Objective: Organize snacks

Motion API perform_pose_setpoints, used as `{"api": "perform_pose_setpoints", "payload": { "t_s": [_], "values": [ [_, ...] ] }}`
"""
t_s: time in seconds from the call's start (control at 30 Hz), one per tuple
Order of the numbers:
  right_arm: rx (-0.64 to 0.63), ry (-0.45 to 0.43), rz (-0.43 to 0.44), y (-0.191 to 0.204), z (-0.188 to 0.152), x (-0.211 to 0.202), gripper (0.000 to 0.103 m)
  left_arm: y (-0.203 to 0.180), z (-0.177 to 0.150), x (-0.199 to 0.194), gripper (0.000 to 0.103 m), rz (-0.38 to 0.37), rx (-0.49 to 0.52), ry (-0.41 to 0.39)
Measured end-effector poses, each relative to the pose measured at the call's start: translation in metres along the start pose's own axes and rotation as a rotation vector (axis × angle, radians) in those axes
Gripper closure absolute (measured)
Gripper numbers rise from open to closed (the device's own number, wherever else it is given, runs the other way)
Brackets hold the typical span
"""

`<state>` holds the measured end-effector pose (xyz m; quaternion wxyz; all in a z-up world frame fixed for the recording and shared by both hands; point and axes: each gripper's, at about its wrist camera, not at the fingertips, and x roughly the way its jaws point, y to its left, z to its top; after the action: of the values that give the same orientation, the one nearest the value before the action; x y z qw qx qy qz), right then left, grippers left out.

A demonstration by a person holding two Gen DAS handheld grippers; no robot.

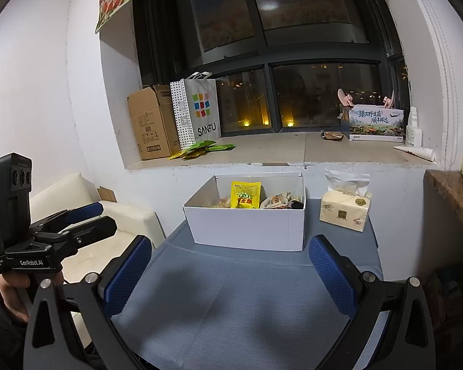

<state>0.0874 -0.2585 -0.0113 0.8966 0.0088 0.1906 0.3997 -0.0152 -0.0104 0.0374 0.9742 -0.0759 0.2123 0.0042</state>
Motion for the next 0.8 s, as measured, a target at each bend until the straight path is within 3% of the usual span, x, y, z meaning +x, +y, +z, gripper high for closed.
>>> {"api": "perform_pose_setpoints", "payload": {
  "t_s": [0.8],
  "values": [
    [-0.008,0.001,0.001,0.005,0.0005,-0.0014,0.0,0.0003,-0.0022,0.0049,0.0,0.012,-0.001,0.019]
  ]
}}
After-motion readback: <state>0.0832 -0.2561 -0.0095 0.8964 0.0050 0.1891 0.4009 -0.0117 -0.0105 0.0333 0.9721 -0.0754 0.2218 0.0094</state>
